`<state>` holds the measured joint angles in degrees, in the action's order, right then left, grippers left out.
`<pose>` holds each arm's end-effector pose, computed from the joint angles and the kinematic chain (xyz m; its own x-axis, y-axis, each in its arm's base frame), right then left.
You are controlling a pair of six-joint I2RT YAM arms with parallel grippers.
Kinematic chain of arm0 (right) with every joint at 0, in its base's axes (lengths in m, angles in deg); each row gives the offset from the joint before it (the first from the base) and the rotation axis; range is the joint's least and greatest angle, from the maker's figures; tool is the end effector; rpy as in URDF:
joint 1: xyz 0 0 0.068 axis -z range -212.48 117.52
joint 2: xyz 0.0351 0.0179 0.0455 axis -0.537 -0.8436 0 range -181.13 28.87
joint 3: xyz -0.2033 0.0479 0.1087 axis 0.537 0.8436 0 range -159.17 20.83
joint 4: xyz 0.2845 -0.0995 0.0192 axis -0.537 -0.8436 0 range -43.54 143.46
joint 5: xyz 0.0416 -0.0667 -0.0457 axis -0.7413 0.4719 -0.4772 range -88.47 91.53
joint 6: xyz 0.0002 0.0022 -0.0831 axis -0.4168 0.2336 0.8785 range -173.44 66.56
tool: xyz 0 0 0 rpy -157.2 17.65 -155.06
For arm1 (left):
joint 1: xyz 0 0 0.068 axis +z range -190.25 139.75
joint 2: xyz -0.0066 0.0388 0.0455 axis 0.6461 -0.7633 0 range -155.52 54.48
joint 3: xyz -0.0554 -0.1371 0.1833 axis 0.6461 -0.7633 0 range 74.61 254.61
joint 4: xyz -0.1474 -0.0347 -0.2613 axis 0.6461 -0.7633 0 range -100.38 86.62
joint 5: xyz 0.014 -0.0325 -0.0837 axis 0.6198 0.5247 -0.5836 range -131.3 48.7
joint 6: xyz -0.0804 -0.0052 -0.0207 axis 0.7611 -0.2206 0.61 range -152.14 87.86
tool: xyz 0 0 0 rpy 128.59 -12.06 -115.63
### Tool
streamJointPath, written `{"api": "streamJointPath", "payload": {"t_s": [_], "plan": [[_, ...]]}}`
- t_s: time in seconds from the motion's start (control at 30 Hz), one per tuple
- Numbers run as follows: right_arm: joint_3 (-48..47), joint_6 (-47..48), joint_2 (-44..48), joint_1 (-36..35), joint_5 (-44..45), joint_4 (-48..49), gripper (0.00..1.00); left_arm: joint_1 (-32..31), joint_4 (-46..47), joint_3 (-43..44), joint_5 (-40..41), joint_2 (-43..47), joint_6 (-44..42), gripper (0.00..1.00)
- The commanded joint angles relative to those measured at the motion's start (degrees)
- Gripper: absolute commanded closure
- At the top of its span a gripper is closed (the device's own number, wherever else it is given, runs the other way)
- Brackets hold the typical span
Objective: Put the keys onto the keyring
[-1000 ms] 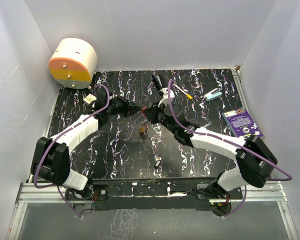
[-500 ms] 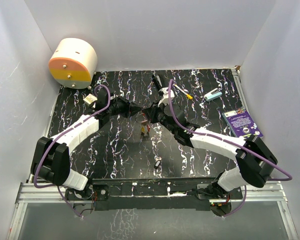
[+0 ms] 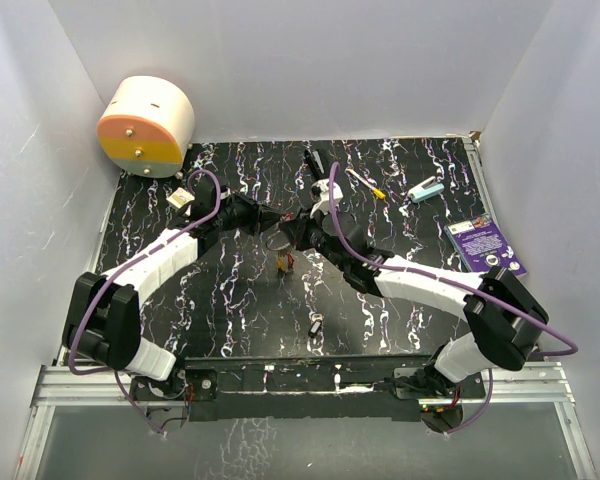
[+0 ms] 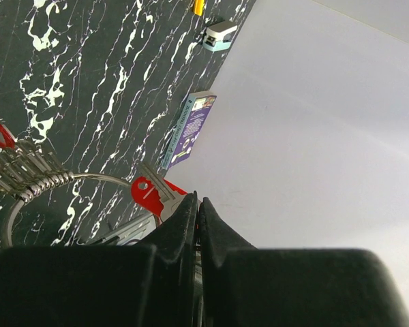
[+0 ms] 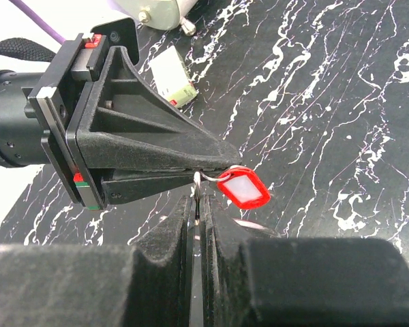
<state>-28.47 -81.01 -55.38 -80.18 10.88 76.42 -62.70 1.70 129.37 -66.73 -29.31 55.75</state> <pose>0.2847 0.2955 0.1916 -0.4121 0.2256 -0.8828 -0.4875 0.7639 0.4228 0.3615 -0.1832 0.1935 -0.7209 -0.6787 0.1405 -0.3488 0.1800 -0.9197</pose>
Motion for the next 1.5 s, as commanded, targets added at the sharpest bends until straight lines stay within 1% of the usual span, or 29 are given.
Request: {"api": "streamJointPath", "payload": {"t_s": [0.0,0.13,0.47,0.63,0.97,1.2,1.47], "plan": [[0.31,-0.91,0.32,-0.42,0.83,6.6,0.92,0.0,-0.11,2.57,-1.89,0.98,1.92,1.0],[0.51,-0.5,0.55,-0.42,1.41,7.08,0.92,0.01,0.35,2.83,-1.99,0.99,1.78,1.0],[0.78,1.68,6.34,-0.42,3.67,6.71,0.92,0.04,0.92,1.01,-1.56,0.99,0.99,1.0],[0.2,2.54,7.42,-0.41,4.52,5.57,0.92,-0.01,1.07,0.26,-1.38,1.07,0.94,1.0],[1.31,2.11,4.82,-0.46,4.81,7.27,0.92,-0.06,1.34,1.2,-1.91,1.38,1.57,1.0],[0.0,2.01,2.16,-0.46,3.94,7.88,0.92,-0.3,0.98,1.0,-2.07,1.52,1.92,1.0],[-0.35,2.0,1.51,-0.46,4.02,8.25,0.92,-0.47,0.42,0.4,-2.52,2.05,2.02,1.0]]}}
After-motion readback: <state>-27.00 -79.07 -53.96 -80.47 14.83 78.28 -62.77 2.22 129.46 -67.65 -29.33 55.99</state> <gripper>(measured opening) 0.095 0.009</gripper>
